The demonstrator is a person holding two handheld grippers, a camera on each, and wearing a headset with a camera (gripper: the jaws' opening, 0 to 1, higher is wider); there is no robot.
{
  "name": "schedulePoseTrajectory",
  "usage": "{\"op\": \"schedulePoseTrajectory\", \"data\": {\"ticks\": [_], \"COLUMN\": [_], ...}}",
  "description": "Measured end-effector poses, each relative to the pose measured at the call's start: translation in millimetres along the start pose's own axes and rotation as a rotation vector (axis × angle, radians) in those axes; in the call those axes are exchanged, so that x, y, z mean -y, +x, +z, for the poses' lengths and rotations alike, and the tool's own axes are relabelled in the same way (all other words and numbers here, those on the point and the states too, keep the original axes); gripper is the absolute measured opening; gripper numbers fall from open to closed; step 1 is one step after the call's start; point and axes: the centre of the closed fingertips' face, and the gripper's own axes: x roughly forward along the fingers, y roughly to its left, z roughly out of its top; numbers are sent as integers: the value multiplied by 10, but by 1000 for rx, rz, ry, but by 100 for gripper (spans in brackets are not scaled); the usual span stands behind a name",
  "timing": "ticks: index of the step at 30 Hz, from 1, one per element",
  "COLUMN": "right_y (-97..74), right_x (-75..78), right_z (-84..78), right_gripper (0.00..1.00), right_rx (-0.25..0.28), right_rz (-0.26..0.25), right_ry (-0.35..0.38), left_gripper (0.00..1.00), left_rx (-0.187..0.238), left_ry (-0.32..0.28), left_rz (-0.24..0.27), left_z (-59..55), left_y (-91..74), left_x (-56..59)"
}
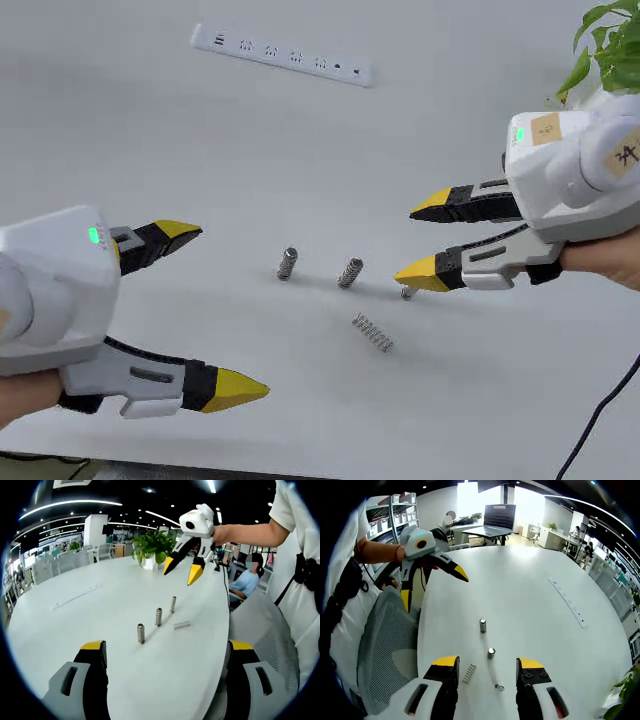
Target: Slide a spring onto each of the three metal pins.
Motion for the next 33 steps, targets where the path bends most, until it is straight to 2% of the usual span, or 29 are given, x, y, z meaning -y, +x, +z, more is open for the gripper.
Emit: {"op": "schedulePoseTrajectory", "data": {"ticks": [4,9,12,16,21,22,24,27,31,33], "right_y": [-193,-394,-496,-567,-632,-649,-670,-707,-729,-736], "right_x": [-65,-198,-279,-385,-489,-511,-539,-575,-607,-618], "right_z": [-106,-305,-421,-559,-710,-742,-786,-868,-949,-995], "right_gripper": [47,54,56,62,66,67,70,72,74,73], "right_rx": [54,98,133,155,184,189,197,209,223,226], "right_rz": [-42,-74,-91,-97,-109,-110,-110,-116,-122,-126], "right_ry": [54,109,159,188,221,228,238,254,278,288], "left_gripper": [99,98,94,88,77,76,72,65,52,48], "left_rx": [-19,-58,-79,-109,-174,-200,-231,-255,-321,-368], "left_ry": [23,82,119,178,278,311,352,409,480,542], "left_rz": [2,-16,-29,-61,-125,-142,-151,-192,-214,-224], "left_z": [46,95,153,216,235,224,205,209,128,61], "left_y": [-27,-17,33,128,310,367,452,649,880,995], "left_x": [18,111,175,265,390,419,431,537,589,595]}}
